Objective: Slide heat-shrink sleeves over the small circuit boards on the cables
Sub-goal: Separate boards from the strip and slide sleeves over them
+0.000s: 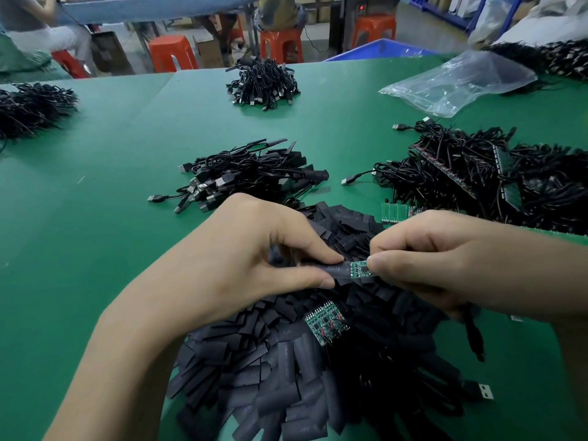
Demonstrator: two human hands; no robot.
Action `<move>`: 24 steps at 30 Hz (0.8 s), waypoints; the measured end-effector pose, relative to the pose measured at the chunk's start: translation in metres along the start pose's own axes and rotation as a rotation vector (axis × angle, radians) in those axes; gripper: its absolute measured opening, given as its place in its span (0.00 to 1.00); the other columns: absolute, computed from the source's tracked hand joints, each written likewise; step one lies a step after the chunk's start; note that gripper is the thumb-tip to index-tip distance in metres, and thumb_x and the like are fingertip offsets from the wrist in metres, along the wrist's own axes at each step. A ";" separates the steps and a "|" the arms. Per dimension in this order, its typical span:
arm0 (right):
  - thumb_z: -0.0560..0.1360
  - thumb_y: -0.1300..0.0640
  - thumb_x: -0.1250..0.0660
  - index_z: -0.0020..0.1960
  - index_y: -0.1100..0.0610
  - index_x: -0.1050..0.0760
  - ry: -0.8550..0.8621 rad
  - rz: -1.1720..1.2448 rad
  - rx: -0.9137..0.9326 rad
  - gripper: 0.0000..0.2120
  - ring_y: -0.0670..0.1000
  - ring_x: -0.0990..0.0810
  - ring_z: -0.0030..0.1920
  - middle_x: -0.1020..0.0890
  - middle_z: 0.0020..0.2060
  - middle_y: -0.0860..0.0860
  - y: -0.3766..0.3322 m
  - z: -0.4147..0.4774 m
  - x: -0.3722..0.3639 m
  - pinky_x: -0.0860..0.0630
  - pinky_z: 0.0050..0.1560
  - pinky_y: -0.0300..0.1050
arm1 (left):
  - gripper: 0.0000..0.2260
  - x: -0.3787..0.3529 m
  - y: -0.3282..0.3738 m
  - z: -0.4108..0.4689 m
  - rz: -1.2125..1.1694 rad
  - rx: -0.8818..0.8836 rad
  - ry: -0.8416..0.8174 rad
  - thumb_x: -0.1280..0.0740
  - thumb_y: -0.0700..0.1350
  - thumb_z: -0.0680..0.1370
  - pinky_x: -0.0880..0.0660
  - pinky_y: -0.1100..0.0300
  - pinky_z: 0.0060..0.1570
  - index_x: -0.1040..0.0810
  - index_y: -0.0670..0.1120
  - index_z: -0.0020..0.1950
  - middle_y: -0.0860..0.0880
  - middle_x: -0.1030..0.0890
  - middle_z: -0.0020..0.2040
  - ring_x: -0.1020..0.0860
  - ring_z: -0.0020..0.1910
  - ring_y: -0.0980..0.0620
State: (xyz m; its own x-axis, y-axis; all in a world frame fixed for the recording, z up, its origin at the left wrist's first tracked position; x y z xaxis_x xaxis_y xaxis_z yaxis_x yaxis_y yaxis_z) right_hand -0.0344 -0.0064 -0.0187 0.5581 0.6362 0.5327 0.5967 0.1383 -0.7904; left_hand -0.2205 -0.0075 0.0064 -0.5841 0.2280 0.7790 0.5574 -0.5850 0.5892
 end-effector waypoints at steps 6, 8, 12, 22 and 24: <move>0.76 0.48 0.38 0.29 0.51 0.33 -0.048 0.216 0.026 0.18 0.48 0.41 0.21 0.38 0.24 0.47 -0.006 0.000 -0.002 0.32 0.23 0.41 | 0.10 0.007 0.006 -0.001 0.031 -0.037 0.083 0.21 0.50 0.71 0.21 0.58 0.47 0.12 0.51 0.50 0.56 0.14 0.43 0.16 0.43 0.58; 0.76 0.47 0.38 0.29 0.51 0.33 -0.032 0.217 0.030 0.18 0.48 0.41 0.21 0.38 0.24 0.47 -0.006 0.001 -0.001 0.31 0.24 0.42 | 0.09 0.008 0.006 -0.002 0.042 -0.045 0.115 0.21 0.50 0.71 0.21 0.61 0.45 0.12 0.50 0.50 0.56 0.14 0.42 0.17 0.42 0.58; 0.77 0.45 0.38 0.30 0.51 0.32 0.014 0.118 0.035 0.19 0.47 0.38 0.22 0.36 0.23 0.47 -0.006 0.001 0.001 0.30 0.26 0.42 | 0.09 0.009 0.004 -0.002 0.013 -0.013 0.132 0.22 0.51 0.72 0.21 0.63 0.45 0.12 0.51 0.50 0.56 0.14 0.42 0.16 0.41 0.60; 0.83 0.47 0.40 0.32 0.50 0.33 0.057 -0.014 0.021 0.21 0.46 0.35 0.24 0.33 0.23 0.46 -0.003 -0.001 0.004 0.30 0.28 0.42 | 0.09 0.006 0.006 0.000 0.161 -0.049 0.234 0.25 0.51 0.75 0.21 0.57 0.46 0.12 0.49 0.53 0.55 0.14 0.45 0.17 0.43 0.59; 0.84 0.46 0.40 0.32 0.51 0.33 0.062 -0.030 0.027 0.22 0.47 0.35 0.24 0.33 0.24 0.47 -0.002 -0.001 0.005 0.30 0.29 0.44 | 0.09 0.006 0.008 0.000 0.167 -0.072 0.246 0.25 0.49 0.75 0.21 0.57 0.47 0.12 0.49 0.53 0.54 0.14 0.45 0.17 0.44 0.58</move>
State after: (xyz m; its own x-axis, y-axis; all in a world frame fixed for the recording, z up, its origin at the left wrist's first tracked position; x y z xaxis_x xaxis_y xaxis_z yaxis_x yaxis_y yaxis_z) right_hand -0.0315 -0.0041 -0.0142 0.5749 0.5835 0.5735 0.5986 0.1779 -0.7811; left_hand -0.2193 -0.0109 0.0155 -0.6183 -0.0656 0.7832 0.6195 -0.6539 0.4343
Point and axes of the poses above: each hand's wrist, its own z-axis towards the middle knuckle, its own x-axis out of the back of the hand, y = z × x, the point moved 5 cm from there along z, towards the middle knuckle
